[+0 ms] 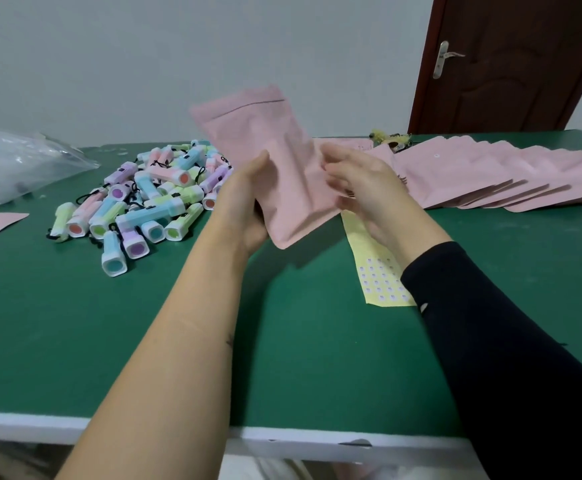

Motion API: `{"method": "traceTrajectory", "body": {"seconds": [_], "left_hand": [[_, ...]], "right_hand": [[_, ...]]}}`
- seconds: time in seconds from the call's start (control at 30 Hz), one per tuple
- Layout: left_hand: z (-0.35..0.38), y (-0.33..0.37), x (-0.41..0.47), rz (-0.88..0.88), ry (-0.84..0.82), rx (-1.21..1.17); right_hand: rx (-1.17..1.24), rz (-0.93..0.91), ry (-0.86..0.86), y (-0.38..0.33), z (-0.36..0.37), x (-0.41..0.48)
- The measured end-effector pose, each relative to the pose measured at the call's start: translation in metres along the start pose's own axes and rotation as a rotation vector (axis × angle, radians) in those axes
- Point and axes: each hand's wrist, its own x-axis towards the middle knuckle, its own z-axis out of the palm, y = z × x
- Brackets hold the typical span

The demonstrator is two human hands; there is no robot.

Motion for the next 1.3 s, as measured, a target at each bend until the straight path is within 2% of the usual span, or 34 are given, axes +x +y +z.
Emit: {"method": "traceTrajectory", "body": {"seconds": [0.07,0.13,0.2,0.27,0.33,0.47,0.67,1.03,1.17,1.3], "left_hand": [[-0.005,0.003,-0.001,-0.034,-0.006,-0.016],[-0.006,0.002,-0.002,-0.101,0.007,0.025],[-0.005,0.001,-0.003,-0.144,0.036,0.071],[-0.006,0.000,-0.002,-0.146,0.034,0.081],[-0.006,-0.001,-0.001,-0.143,-0.005,0.104],[-0.008,-0.006,0.002,-0.115,-0.077,0.379],[-0.009,-0.009,0.006,-0.078,-0.054,0.448],[-0.011,-0.015,0.007,-0.013,-0.003,0.530],[-0.014,-0.014,0.008,-0.085,0.007,0.655],[-0.017,-0.016,0.010,-0.068,0.021,0.677]], "right_hand": [[-0.174,0.042,0.063,0.005,-0.009,0.001],[-0.239,0.136,-0.036,0.010,-0.020,0.000],[-0.223,0.200,-0.157,0.013,-0.026,-0.002],[-0.115,0.190,-0.185,0.014,-0.026,-0.002],[0.016,0.130,-0.101,0.013,-0.023,-0.001],[0.102,0.056,0.096,0.011,-0.020,0.004],[0.052,0.120,-0.027,0.018,-0.027,0.001],[0.003,0.107,0.049,0.021,-0.027,0.002],[0.028,0.097,0.089,0.021,-0.026,0.004],[0.040,0.121,0.073,0.023,-0.026,0.005]]}}
